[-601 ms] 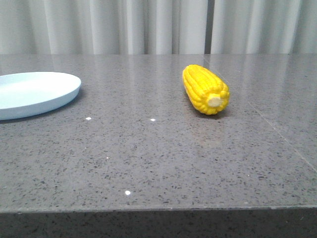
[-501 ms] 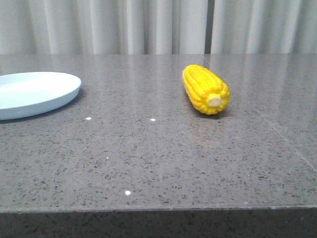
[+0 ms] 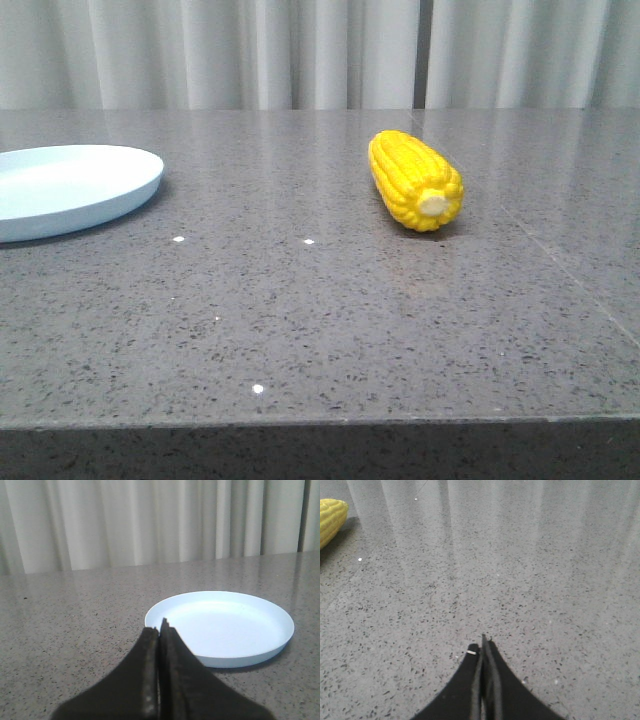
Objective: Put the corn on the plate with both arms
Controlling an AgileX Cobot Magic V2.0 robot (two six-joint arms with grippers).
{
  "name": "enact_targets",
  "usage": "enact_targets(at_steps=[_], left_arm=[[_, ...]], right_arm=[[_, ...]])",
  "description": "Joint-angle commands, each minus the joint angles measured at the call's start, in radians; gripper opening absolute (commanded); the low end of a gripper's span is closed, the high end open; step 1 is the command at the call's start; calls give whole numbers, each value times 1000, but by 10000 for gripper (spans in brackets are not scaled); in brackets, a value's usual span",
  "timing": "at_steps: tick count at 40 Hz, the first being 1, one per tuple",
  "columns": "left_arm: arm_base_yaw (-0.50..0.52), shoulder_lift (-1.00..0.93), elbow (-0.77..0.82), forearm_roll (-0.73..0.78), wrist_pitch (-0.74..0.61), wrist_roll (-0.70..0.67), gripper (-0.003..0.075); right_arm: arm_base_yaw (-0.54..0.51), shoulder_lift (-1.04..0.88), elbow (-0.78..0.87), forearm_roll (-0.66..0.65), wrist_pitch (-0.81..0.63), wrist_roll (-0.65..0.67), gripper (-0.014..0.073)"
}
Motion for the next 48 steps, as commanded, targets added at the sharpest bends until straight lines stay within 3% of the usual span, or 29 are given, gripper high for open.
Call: enact_targets(at_steps=[1,28,37,41,48], left_arm=[[-1,-21,4,0,-83,-4,-20],[-1,-21,4,0,-84,-4,-20],[-1,-21,3,-25,-253,-4,-20],[-1,-21,-43,-25,-348,-12,-20],[-1,5,-226,-25,-273,-12,-20]], right_arm=[[-7,-16,-5,-4,-76,-4,-67],[-7,-16,-5,-3,-91,-4,-67],[-7,-16,-18,-3,-189,-4,-67],[-7,-16,-76,-3,-184,-4,-67],[-7,-12,-251,-3,-142,-4,-67]])
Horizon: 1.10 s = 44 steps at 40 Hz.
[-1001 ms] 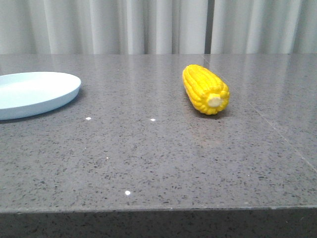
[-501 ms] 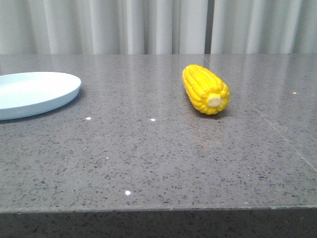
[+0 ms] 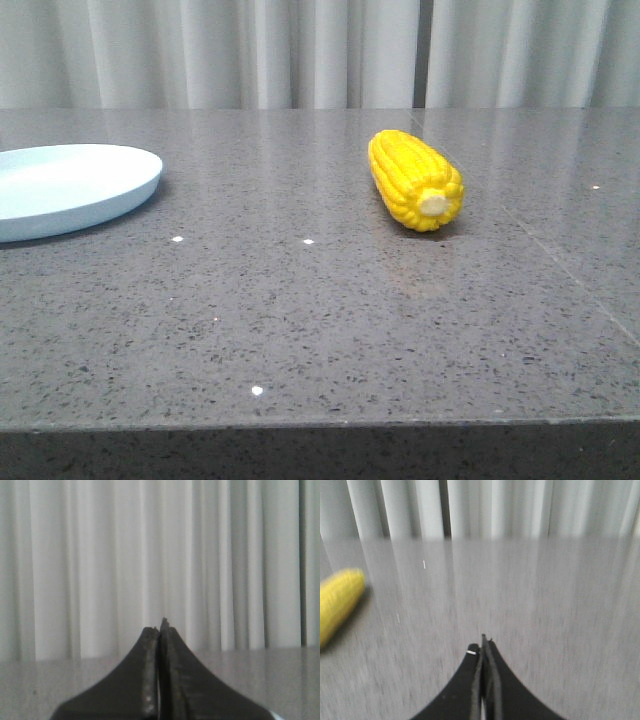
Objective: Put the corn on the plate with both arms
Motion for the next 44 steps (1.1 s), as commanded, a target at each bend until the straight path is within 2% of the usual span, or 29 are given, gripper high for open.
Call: enact_targets(at_steps=[1,9,15,20,27,29,31,32,36,38,40,42,44], left_arm=[[-1,18,-121,-9,-33,-10,-20],[-1,173,-344,-3,262,-10,-20],[-1,308,-439,-5,414,-10,-20],[-1,365,-456,-5,439,-10,-20],[-1,374,-456,-5,423,-10,-8],[-1,374,-456,-5,423,-10,43],[-1,374,-456,-5,423,-10,138],[-1,374,-456,-5,423,-10,228],[-1,374,-456,-5,423,-10,512],[-1,374,-456,-5,423,-10,589],[-1,374,-456,-5,423,-10,623],[-1,374,-456,-5,418,-10,618],[-1,374,-456,-5,416,-10,617]], right_arm=[[-7,-8,-134,-3,-56,-4,-67],[-7,128,-354,0,82,-4,-67],[-7,257,-473,0,173,-4,-67],[-7,332,-515,0,234,-4,-67],[-7,347,-518,0,242,-4,-48],[-7,347,-518,0,242,-4,-2],[-7,347,-518,0,242,-4,73],[-7,347,-518,0,242,-4,141],[-7,347,-518,0,242,-4,390],[-7,347,-518,0,241,-4,500],[-7,347,-518,0,241,-4,596],[-7,347,-518,0,241,-4,647],[-7,347,-518,0,241,-4,664]])
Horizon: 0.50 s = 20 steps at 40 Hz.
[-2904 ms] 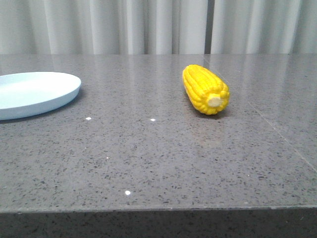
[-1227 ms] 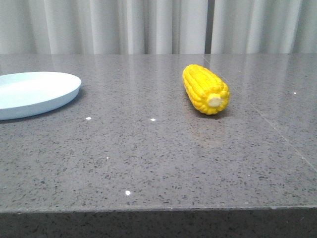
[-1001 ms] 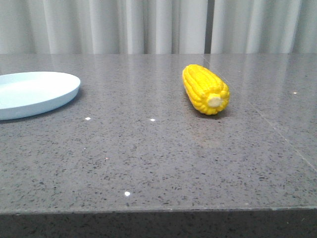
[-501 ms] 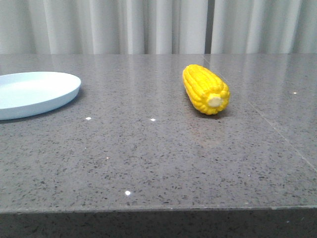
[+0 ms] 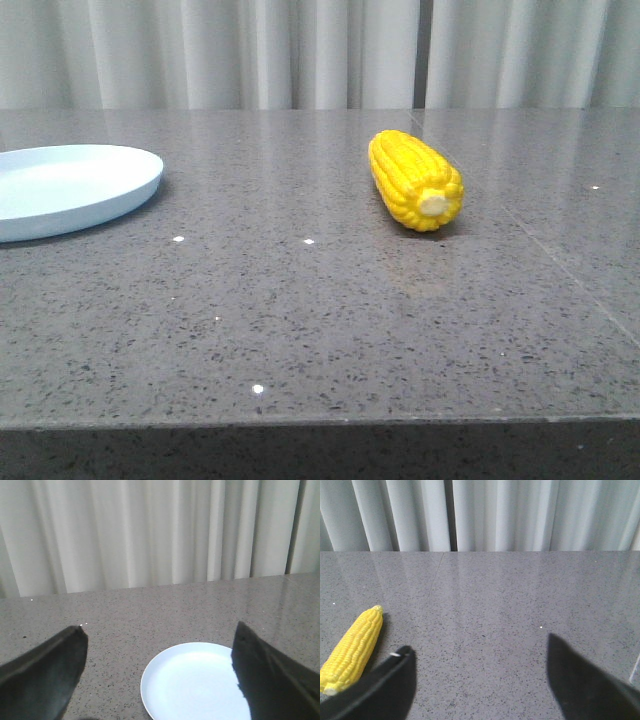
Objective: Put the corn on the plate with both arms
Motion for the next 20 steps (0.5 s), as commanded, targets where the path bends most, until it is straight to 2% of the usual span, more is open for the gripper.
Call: enact_targets(at_steps=[1,9,20], left_arm=[[-1,16,-36,-4,-84,-10,617],[-1,89,-54,-25,-43,-10,617],[-1,452,-303,-48,268,-10,617]], right_arm=[[-7,16,-38,0,-71,-4,664],[-7,16,-38,0,-70,-4,664],[-7,16,-38,0,-70,-4,664]])
